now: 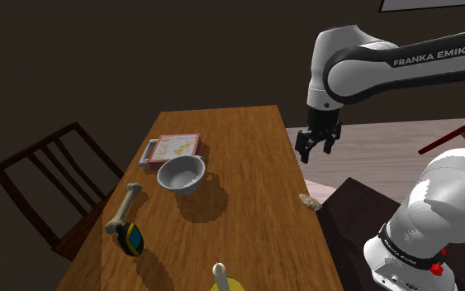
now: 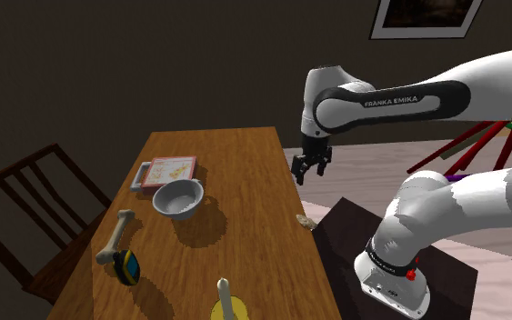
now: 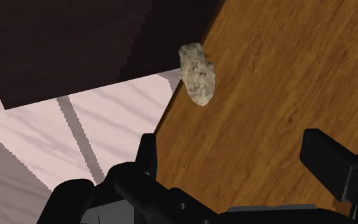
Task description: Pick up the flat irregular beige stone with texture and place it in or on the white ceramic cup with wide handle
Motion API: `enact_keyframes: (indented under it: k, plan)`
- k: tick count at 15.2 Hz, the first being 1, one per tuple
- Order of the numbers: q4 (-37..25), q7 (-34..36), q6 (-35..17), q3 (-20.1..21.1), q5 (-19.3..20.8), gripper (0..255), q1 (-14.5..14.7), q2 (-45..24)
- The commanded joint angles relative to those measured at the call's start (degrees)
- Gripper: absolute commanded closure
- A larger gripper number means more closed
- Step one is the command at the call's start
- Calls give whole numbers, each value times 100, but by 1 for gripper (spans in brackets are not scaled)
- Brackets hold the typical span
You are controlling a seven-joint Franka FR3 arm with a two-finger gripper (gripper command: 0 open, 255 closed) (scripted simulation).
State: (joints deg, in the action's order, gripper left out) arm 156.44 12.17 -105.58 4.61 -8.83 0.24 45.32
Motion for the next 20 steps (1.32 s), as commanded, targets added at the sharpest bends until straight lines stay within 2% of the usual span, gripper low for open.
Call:
enact_keyframes:
  k: [1,5,9,17,20]
  plan:
    - [391,46,-459,86,-60,0,22,-69]
    - [977,161,-1376,279,-216,0,98,-417]
    - [1432,267,-2451,480,-408,0,192,-1059]
    - [1707,212,-3468,566,-596,0,294,-1803]
    - [1707,212,-3468,565,-596,0,294,-1803]
